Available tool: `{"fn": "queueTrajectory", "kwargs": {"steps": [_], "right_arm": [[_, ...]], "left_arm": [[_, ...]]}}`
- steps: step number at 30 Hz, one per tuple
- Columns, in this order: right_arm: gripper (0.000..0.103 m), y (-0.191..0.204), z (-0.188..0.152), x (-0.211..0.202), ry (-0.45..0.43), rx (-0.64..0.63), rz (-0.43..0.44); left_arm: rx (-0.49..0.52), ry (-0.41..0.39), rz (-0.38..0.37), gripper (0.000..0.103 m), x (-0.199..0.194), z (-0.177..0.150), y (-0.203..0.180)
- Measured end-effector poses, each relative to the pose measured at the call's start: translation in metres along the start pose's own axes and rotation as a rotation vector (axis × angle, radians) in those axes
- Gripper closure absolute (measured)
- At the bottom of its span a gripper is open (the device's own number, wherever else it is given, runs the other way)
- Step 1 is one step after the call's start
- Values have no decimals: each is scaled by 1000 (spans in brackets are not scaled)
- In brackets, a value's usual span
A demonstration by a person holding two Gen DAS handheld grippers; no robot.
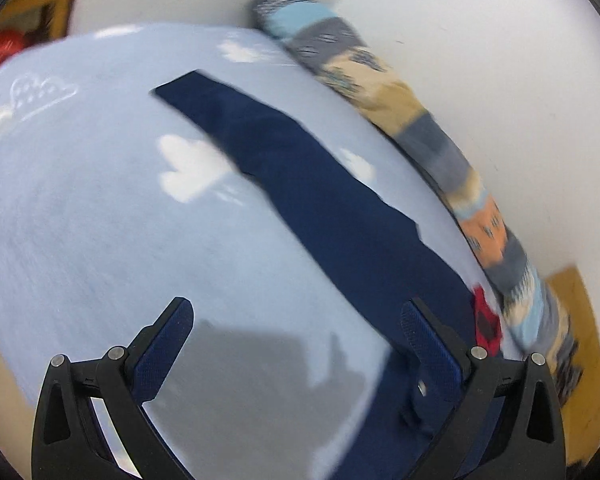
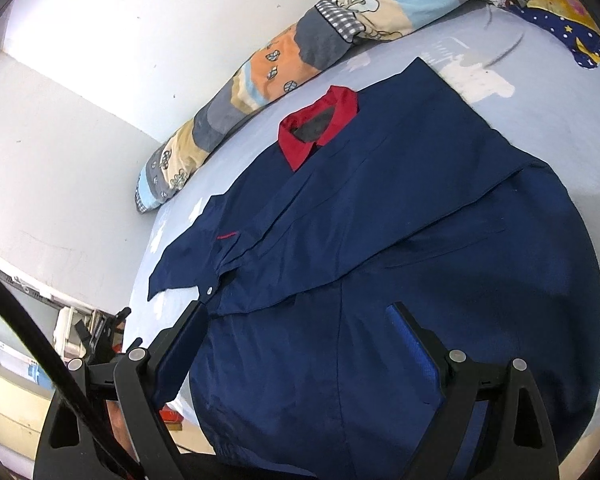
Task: Fold large clothes
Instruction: 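Move the left gripper to the other sleeve cuff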
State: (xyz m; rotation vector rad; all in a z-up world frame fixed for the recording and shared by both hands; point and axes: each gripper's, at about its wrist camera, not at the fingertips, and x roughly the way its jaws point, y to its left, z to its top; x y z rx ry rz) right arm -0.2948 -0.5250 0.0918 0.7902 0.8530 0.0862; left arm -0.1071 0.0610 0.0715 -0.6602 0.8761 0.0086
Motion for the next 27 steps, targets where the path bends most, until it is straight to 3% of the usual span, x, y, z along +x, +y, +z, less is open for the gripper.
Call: {"fn": "queueTrajectory", "kwargs": {"steps": [5,11,14,24,27], "right_arm": [[10,4,-2,9,31,-26,-16],[10,3,-3,28,77,-39,-50],[10,2,-3,40,101,-39,-68],[10,-5,0,63,121,-37,-125],[10,-1,-1,70,127,-67,-142]], "left_arm": [[-172,-15,-27,0,29,43,64],[-327,-53,-111,3,73,91,107],[-373,-54,-167,17,97,111,116],[-473,-125,-305,19,160,168,131],[-480,-191,-294,19,176,184,126]]}}
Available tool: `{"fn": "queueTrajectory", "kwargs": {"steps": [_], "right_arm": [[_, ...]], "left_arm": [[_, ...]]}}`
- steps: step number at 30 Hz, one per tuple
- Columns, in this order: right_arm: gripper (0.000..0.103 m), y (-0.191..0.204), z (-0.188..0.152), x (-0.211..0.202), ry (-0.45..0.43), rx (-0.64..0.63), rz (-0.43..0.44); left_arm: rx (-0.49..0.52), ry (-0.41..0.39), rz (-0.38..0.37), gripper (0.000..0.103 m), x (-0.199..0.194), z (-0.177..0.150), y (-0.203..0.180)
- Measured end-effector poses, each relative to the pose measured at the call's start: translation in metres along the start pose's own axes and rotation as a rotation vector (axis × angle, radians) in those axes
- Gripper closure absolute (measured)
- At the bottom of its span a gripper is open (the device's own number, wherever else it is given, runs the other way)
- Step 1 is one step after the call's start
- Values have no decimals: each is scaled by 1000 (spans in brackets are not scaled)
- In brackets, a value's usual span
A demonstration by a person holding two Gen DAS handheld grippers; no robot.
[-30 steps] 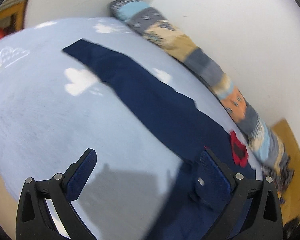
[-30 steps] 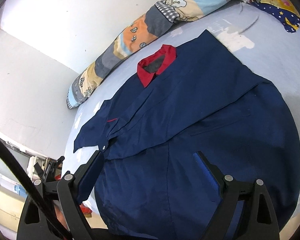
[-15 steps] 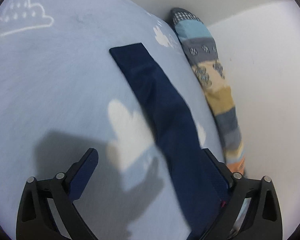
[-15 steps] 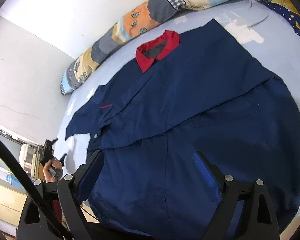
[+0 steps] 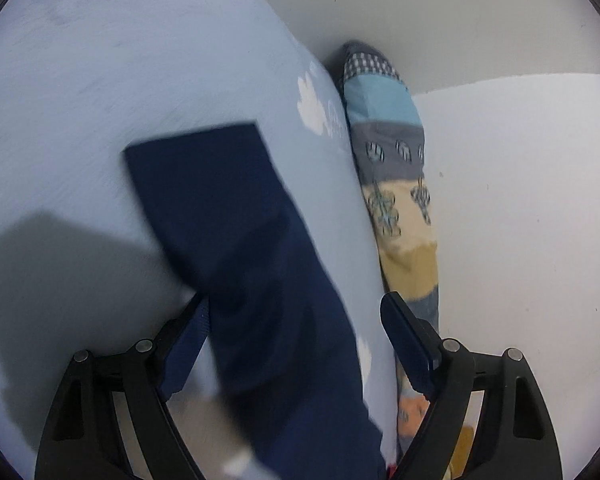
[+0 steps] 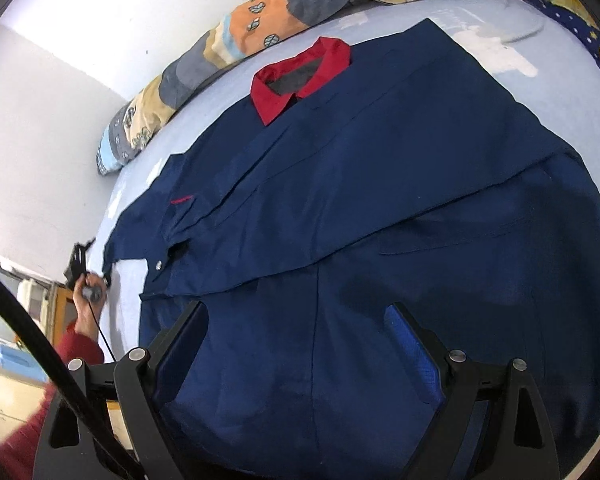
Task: Fold large clothes
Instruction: 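Move the left gripper to the other sleeve cuff, then grasp the sleeve cuff with the left gripper and lift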
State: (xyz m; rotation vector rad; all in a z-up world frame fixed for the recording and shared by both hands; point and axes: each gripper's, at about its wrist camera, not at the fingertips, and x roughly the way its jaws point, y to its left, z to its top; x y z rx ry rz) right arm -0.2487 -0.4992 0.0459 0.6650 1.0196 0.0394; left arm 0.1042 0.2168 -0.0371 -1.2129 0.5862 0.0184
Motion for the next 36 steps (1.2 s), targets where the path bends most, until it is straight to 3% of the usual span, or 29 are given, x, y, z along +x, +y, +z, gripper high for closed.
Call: {"fn": "queueTrajectory", "kwargs": {"steps": [3,4,5,6,12,20,28,36], "right_arm": [[10,2,0,4,1,-18,-22],[10,1,1,4,-2,-16,-29],[10,0,1,5,-2,-16,-35],[10,-1,2,5,-2,-14,-41],[10,-9,4,-5,-25,15,-28],[10,-12,7,-43,-128,32,-14],[10,-26,4,-93,-255,65,-33],[10,-47,-1,-143,-379,102,-65]], "left_arm": [[8,-57,-2,22,8,2,-7],[18,-65,-23,36,8,2,-10],[24,-48,-54,95,11,2,-11],[21,-23,-64,99,15,1,-13],[150,-33,-77,99,-12,-2,-43],[316,14,-167,99,-64,-38,-134],[469,92,-273,99,-95,-115,-252],[609,217,-396,99,-112,-231,-346]]}}
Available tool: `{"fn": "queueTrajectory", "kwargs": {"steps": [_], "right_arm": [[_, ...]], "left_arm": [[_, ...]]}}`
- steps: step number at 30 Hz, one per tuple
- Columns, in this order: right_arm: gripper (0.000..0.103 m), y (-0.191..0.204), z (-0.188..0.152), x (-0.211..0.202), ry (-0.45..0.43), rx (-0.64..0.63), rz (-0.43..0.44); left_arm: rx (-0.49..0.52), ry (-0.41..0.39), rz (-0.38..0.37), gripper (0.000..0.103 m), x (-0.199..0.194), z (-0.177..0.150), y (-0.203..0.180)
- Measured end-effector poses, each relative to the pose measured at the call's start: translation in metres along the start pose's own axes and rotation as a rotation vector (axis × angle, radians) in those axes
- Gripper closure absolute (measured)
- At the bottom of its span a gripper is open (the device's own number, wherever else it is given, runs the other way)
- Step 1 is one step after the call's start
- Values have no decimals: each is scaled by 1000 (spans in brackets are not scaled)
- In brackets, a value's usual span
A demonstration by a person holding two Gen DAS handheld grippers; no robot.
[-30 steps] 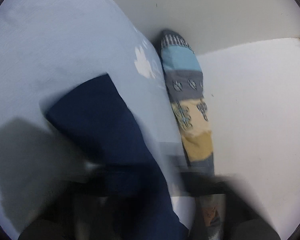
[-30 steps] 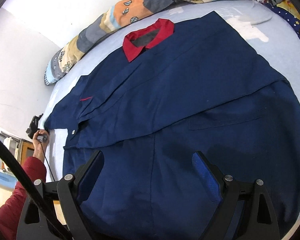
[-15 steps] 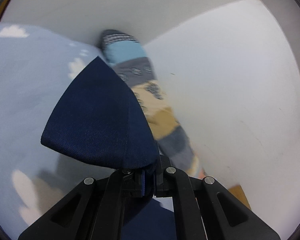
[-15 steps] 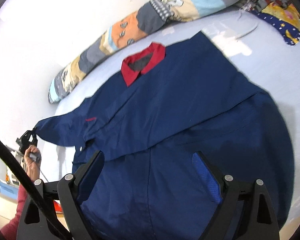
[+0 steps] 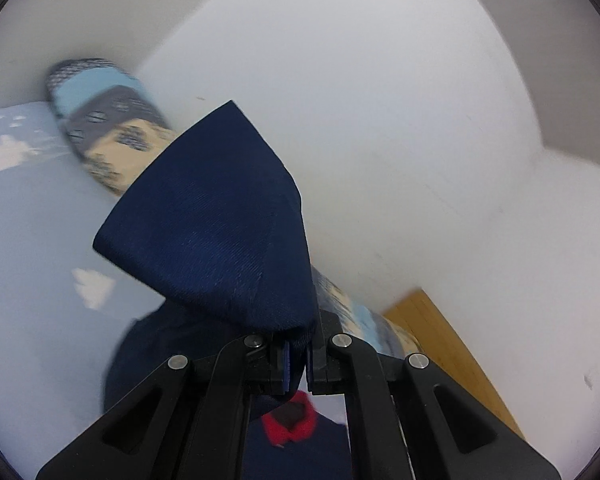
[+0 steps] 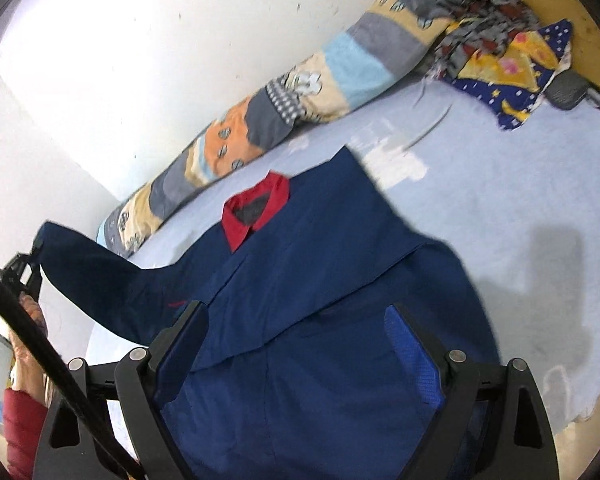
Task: Fold large clothes
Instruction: 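Fold the held sleeve across the shirt body and open left gripper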
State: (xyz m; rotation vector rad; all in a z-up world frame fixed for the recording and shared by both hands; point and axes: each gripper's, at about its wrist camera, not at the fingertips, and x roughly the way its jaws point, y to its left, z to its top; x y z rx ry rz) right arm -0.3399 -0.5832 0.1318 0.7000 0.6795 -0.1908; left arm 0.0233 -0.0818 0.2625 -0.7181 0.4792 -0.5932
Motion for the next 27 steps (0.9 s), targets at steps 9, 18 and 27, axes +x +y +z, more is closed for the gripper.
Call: {"fn": "queueTrajectory", "kwargs": {"steps": [9,18,27], "right_arm": [[10,-15,8,-36,-92,33,-9],[10,-16,9,-43,-103,37,-7],[10,-11,8,-37,-86,17,1]], "left_arm": [[168,237,-129,99,86,-128,-123],[283,516,-50,99,189,-295,-128],[382,670,72,96,197,-425,-113]]}}
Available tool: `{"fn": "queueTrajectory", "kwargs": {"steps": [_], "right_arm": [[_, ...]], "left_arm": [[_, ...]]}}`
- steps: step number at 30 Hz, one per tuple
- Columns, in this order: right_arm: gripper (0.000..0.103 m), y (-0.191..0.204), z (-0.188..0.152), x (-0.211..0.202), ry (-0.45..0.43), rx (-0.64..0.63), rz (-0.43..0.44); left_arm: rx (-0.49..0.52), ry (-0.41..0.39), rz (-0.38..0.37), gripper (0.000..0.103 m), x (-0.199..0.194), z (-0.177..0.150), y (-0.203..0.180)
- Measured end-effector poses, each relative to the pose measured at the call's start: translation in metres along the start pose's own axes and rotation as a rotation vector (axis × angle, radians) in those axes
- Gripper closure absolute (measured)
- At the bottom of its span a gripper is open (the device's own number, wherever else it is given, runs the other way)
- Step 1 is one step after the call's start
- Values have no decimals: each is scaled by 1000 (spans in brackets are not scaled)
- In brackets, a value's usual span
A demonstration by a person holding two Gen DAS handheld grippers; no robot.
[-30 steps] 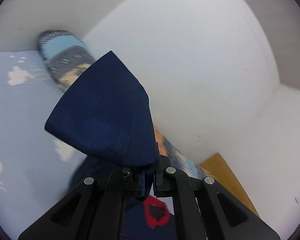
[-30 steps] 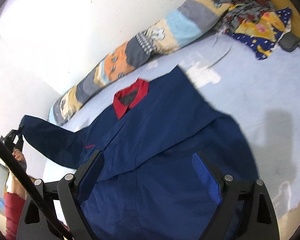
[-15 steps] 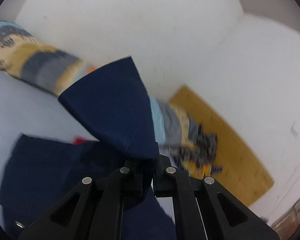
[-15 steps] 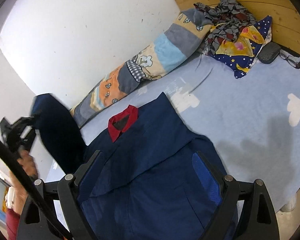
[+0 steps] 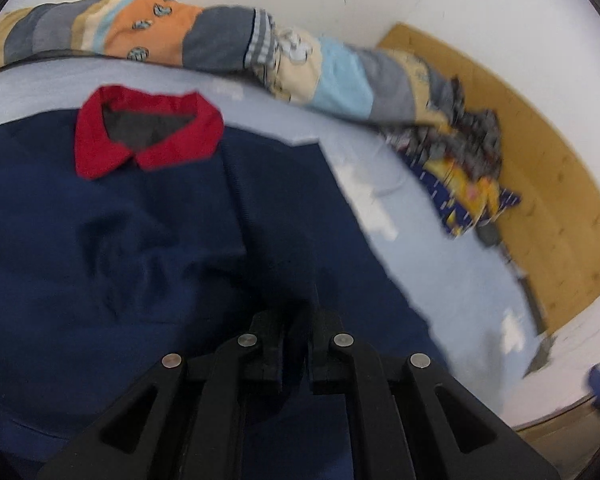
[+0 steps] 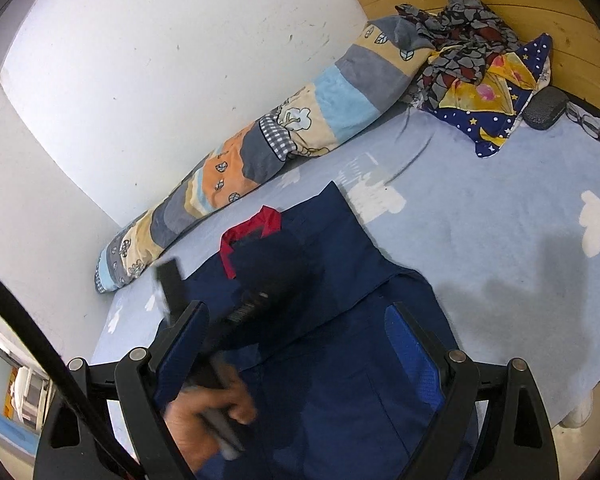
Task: Fold large clothes
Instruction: 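Fold the held sleeve across the shirt body and open left gripper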
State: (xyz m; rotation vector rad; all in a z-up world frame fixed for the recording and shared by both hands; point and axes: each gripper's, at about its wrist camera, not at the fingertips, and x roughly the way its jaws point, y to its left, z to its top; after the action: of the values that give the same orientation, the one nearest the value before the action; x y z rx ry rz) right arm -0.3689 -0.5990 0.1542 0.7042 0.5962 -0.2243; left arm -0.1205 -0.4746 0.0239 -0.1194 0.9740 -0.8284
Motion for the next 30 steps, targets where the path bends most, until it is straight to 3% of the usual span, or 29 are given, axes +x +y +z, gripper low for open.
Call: {"fn": "queueTrajectory", "kwargs": {"steps": [2,4,6,8,13,17,20,23,25,27,30], "right_arm": [[10,1,1,2,2,-3,-1],[10,1,2,4,2,-6,-9],[10,1,3,6,1,-7,-21],[10,0,4,8,-1,-2,-33],[10,-7,7,9,-16,22,-55],[10,-10,8,11,-16,34,-65],[10,-8,7,17,-1,25,-76],[10,-5,5,31,32,6,-99],[10,-2,4,43,57,-8,-115],[11,0,3,61,82,-29,-137],[31,3,-4,97,158,-53,-140]], "left_arm": [[41,14,35,91,8,-11,-7],[106,29,70,76,14,-17,-19],[177,50,87,28,17,-28,-31],[274,62,96,13,14,-39,-50],[477,98,82,13,-8,-68,-79],[503,50,101,13,-43,-68,-67],[443,-10,206,13,-70,-51,-29],[335,-41,380,13,-91,-31,30],[251,-33,488,13,-100,-23,71],[174,-27,546,13,-109,-20,108],[56,39,615,13,-116,-24,165]]}}
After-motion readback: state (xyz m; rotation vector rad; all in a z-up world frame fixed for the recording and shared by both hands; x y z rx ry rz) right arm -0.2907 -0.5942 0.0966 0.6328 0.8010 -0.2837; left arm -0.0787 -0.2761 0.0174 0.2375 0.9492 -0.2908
